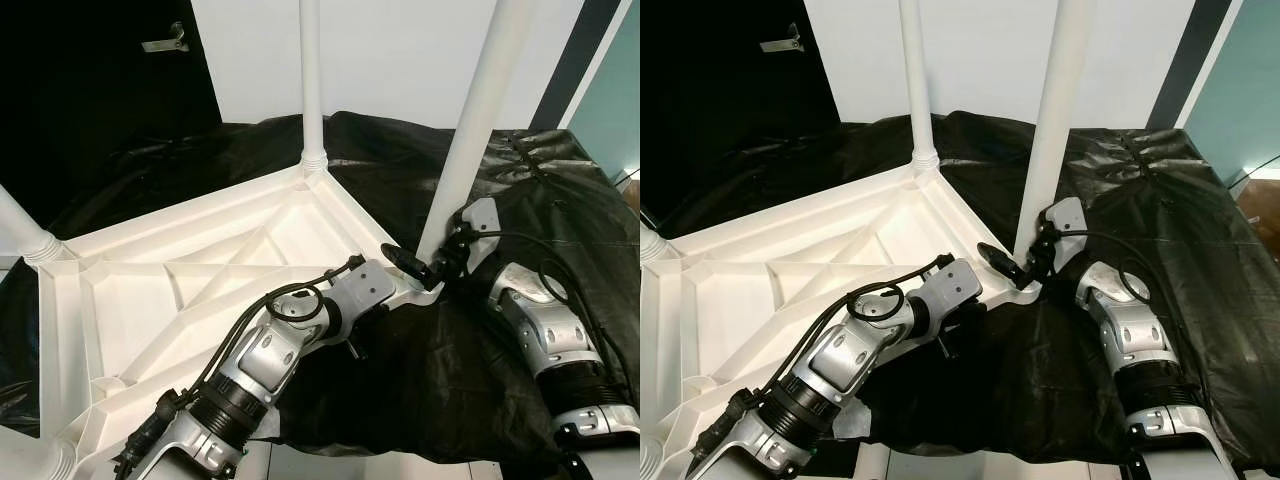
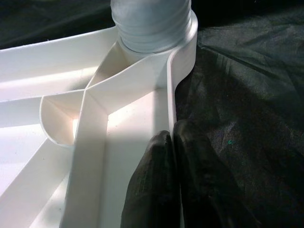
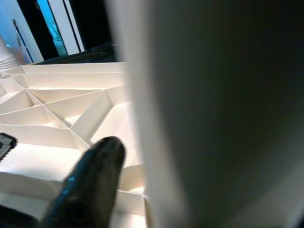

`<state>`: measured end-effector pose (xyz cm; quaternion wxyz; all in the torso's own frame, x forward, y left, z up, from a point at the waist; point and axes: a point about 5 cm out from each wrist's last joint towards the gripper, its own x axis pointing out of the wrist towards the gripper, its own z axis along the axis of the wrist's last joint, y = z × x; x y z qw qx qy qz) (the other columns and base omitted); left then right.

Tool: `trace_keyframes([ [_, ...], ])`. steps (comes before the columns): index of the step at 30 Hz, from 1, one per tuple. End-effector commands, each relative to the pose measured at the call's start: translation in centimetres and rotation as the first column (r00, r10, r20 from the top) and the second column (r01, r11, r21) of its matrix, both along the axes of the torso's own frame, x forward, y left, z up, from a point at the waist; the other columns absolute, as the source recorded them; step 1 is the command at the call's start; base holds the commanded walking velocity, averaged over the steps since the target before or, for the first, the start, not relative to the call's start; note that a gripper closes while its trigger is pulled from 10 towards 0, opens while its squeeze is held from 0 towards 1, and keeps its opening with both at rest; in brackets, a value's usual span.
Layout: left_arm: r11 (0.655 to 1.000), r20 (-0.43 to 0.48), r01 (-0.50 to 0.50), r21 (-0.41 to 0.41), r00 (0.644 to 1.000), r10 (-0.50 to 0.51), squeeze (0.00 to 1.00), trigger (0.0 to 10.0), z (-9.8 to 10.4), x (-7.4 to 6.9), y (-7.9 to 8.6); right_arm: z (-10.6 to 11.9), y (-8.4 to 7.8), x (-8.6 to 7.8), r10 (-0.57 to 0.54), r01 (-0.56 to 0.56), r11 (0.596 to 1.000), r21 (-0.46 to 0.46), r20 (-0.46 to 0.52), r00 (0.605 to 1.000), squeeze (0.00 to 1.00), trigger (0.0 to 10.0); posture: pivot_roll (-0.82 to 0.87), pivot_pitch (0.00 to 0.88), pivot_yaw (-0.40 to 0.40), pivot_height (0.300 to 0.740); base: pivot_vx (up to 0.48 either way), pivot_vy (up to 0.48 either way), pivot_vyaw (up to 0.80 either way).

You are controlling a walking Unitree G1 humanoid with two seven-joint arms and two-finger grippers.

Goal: Building children table

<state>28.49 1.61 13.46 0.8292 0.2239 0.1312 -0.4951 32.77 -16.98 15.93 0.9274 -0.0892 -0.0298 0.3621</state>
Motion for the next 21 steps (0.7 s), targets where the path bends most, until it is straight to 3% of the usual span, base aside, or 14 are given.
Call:
trace_keyframes([
  [1, 1.000, 0.030, -0.015, 0.001, 0.999, 0.015, 0.00, 10.0, 0.2, 0.3, -0.2, -0.8, 1.3, -0.2, 0.071, -0.072, 0.997, -0.028, -0.026, 0.997, 0.00, 0.0, -0.05, 0.000, -0.011, 0.740, 0.000, 0.000, 0.00],
  [10, 1.000, 0.026, -0.019, 0.011, 0.999, 0.019, 0.00, 10.0, 0.0, 0.6, 0.2, -2.3, 0.4, -0.2, 0.012, -0.013, 1.000, -0.014, -0.060, 0.998, 0.00, 0.0, -0.06, 0.000, 0.007, 0.740, 0.000, 0.000, 0.00],
  [11, 1.000, 0.027, -0.018, 0.013, 0.999, 0.018, 0.00, 10.0, 0.0, 0.6, 0.2, -2.5, 0.2, -0.3, -0.019, 0.019, 1.000, -0.009, -0.062, 0.998, 0.00, 2.2, -0.06, 0.000, 0.009, 0.740, 0.000, 0.000, 0.00],
  [12, 1.000, 0.027, -0.018, 0.013, 0.999, 0.017, 0.00, 10.0, 0.0, 0.7, 0.2, -2.6, 0.0, -0.3, -0.042, 0.043, 0.999, 0.003, -0.067, 0.997, 0.00, 6.5, -0.06, 0.000, 0.009, 0.740, 0.000, 0.000, 0.00],
  [13, 1.000, 0.027, -0.017, 0.013, 1.000, 0.017, 0.00, 10.0, 0.0, 0.7, 0.3, -2.7, 0.0, -0.3, -0.085, 0.086, 0.996, 0.015, -0.070, 0.994, 0.00, 10.0, -0.07, 0.000, 0.015, 0.740, 0.000, 0.000, 0.00],
  [21, 1.000, 0.021, -0.013, 0.014, 1.000, 0.013, 0.00, 10.0, -0.2, 0.5, 0.3, -3.3, 0.1, -0.6, -0.291, 0.293, 0.956, 0.025, -0.074, 0.954, 0.00, 10.0, -0.06, 0.000, 0.013, 0.740, 0.000, 0.000, 0.00],
])
